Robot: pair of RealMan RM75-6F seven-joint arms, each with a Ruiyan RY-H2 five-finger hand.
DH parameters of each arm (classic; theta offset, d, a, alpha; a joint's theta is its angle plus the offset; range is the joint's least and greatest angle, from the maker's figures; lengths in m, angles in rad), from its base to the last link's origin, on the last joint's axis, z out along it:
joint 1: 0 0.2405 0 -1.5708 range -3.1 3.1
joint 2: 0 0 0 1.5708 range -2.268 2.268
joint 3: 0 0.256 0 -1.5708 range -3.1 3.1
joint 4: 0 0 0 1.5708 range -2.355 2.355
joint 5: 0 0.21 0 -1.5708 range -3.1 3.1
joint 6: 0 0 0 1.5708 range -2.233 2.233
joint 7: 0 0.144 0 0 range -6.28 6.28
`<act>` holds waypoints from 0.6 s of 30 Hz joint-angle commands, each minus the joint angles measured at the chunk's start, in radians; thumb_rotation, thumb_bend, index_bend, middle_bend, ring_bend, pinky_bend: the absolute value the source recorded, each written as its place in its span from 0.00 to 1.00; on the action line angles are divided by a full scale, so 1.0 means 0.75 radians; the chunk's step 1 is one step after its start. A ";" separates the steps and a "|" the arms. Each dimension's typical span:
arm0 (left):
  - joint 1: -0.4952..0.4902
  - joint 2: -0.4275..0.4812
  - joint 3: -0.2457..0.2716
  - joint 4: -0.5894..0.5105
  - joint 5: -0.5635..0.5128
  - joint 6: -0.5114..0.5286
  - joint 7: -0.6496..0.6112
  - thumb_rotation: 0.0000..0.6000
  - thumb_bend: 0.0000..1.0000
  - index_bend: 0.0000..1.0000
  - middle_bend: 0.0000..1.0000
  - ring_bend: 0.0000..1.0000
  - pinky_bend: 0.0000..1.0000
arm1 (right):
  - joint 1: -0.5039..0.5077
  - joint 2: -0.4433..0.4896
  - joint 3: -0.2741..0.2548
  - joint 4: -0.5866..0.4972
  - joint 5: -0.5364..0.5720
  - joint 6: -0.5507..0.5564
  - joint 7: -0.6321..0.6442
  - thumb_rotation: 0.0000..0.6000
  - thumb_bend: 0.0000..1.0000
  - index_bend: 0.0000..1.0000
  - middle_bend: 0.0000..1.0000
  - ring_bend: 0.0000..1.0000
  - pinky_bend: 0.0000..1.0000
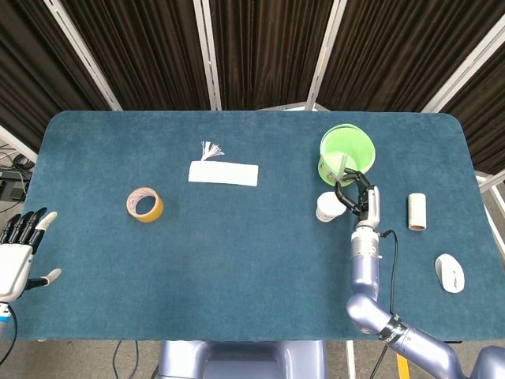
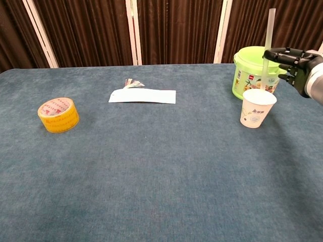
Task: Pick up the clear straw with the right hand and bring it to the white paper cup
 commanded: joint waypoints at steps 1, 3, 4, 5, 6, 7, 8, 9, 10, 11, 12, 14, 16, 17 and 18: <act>0.000 0.000 0.000 -0.001 0.000 0.000 0.001 1.00 0.14 0.00 0.00 0.00 0.00 | -0.004 -0.005 -0.007 0.018 -0.004 -0.011 0.014 1.00 0.38 0.62 0.28 0.00 0.00; 0.000 0.000 0.000 -0.001 -0.001 -0.001 0.002 1.00 0.14 0.00 0.00 0.00 0.00 | -0.005 -0.005 -0.011 0.028 -0.009 -0.020 0.021 1.00 0.37 0.62 0.28 0.00 0.00; 0.000 0.000 0.000 -0.001 -0.001 -0.001 0.002 1.00 0.14 0.00 0.00 0.00 0.00 | -0.003 -0.005 -0.011 0.034 -0.012 -0.023 0.021 1.00 0.37 0.62 0.28 0.00 0.00; 0.000 0.001 0.000 -0.002 -0.001 -0.001 0.002 1.00 0.14 0.00 0.00 0.00 0.00 | -0.002 -0.005 -0.012 0.039 -0.016 -0.026 0.022 1.00 0.36 0.62 0.28 0.00 0.00; 0.000 0.001 0.000 -0.002 -0.001 -0.001 0.002 1.00 0.14 0.00 0.00 0.00 0.00 | -0.002 -0.006 -0.014 0.042 -0.020 -0.028 0.024 1.00 0.35 0.62 0.28 0.00 0.00; 0.000 0.001 0.001 -0.002 -0.001 -0.001 0.002 1.00 0.14 0.00 0.00 0.00 0.00 | -0.003 -0.007 -0.017 0.044 -0.023 -0.028 0.026 1.00 0.34 0.62 0.28 0.00 0.00; 0.000 0.001 0.000 -0.002 -0.001 -0.001 0.002 1.00 0.14 0.00 0.00 0.00 0.00 | -0.005 -0.008 -0.018 0.044 -0.027 -0.029 0.031 1.00 0.34 0.62 0.28 0.00 0.00; 0.000 0.001 0.000 -0.002 -0.001 -0.001 0.002 1.00 0.14 0.00 0.00 0.00 0.00 | -0.007 -0.008 -0.019 0.043 -0.029 -0.029 0.034 1.00 0.33 0.61 0.28 0.00 0.00; 0.000 0.001 0.000 -0.002 -0.001 0.000 0.002 1.00 0.14 0.00 0.00 0.00 0.00 | -0.008 -0.007 -0.021 0.042 -0.031 -0.030 0.035 1.00 0.33 0.59 0.28 0.00 0.00; 0.000 0.001 0.000 -0.002 -0.001 -0.001 0.002 1.00 0.14 0.00 0.00 0.00 0.00 | -0.010 -0.007 -0.023 0.041 -0.034 -0.030 0.037 1.00 0.32 0.57 0.28 0.00 0.00; 0.000 0.001 0.000 -0.002 -0.001 -0.001 0.002 1.00 0.14 0.00 0.00 0.00 0.00 | -0.012 -0.007 -0.025 0.040 -0.036 -0.030 0.039 1.00 0.31 0.55 0.28 0.00 0.00; -0.001 0.001 0.000 -0.002 -0.002 -0.001 0.002 1.00 0.14 0.00 0.00 0.00 0.00 | -0.016 -0.005 -0.028 0.038 -0.041 -0.030 0.042 1.00 0.31 0.51 0.28 0.00 0.00; 0.000 0.001 0.000 -0.001 -0.001 0.000 0.002 1.00 0.14 0.00 0.00 0.00 0.00 | -0.020 -0.003 -0.031 0.036 -0.044 -0.031 0.045 1.00 0.30 0.48 0.28 0.00 0.00; 0.000 0.001 0.000 -0.001 -0.001 0.000 0.002 1.00 0.14 0.00 0.00 0.00 0.00 | -0.022 -0.002 -0.032 0.034 -0.045 -0.033 0.046 1.00 0.30 0.47 0.28 0.00 0.00; 0.000 0.000 0.000 -0.001 -0.001 0.000 0.002 1.00 0.14 0.00 0.00 0.00 0.00 | -0.024 0.000 -0.035 0.032 -0.046 -0.035 0.045 1.00 0.30 0.46 0.28 0.00 0.00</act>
